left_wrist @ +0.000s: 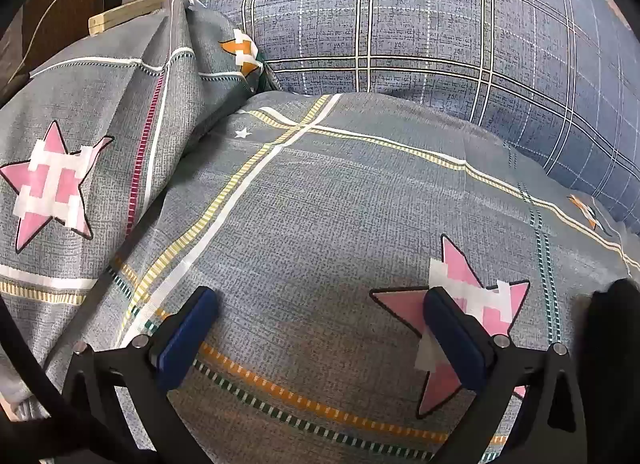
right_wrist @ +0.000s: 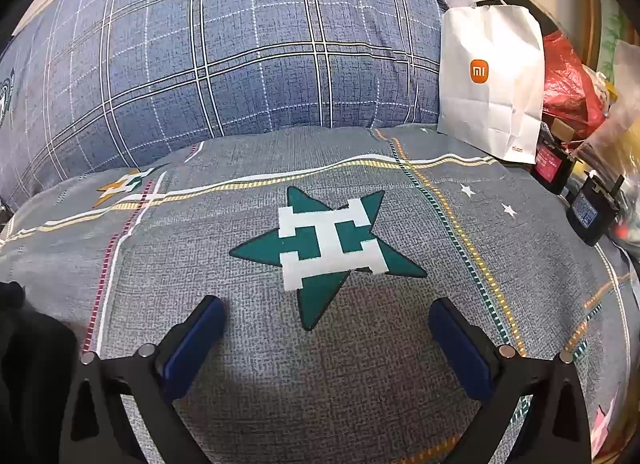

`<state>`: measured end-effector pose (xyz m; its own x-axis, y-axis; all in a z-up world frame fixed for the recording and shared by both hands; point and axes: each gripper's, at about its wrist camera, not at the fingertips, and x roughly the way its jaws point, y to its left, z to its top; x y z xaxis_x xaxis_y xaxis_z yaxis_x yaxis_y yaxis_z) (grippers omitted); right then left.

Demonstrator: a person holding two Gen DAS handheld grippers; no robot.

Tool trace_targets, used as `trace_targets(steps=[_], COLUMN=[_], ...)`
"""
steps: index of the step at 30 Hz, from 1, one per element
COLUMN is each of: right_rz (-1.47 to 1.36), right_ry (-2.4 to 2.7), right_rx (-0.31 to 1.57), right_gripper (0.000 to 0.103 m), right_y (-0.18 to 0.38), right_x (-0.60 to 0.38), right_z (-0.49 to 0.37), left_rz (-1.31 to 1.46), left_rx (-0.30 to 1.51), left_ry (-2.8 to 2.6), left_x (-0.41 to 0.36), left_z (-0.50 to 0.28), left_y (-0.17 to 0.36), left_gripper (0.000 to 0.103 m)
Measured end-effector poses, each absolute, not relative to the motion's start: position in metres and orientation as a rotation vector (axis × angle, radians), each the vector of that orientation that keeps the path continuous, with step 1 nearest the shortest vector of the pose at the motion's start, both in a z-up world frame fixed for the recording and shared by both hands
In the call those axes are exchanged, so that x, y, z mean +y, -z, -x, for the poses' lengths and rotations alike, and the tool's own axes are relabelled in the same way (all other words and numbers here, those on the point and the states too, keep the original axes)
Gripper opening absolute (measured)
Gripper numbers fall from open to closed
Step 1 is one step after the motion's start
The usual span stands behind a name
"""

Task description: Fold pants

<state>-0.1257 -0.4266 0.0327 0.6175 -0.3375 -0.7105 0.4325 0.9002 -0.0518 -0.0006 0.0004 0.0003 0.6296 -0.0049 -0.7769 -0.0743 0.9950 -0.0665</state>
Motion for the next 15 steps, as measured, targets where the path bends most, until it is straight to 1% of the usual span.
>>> trace_targets(steps=[15], right_rz=[-0.125], right_ry=[0.445], right_rx=[0.793], right_gripper=[0.103], right_y=[-0.0321], right_x=[-0.4263], right_z=[0.125], left_rz=[0.092], left_rx=[0.897], left_ry=[-0.042], left_x=[-0.0001], left_z=[0.0001], left_y=[0.0001], left_gripper=[0.103])
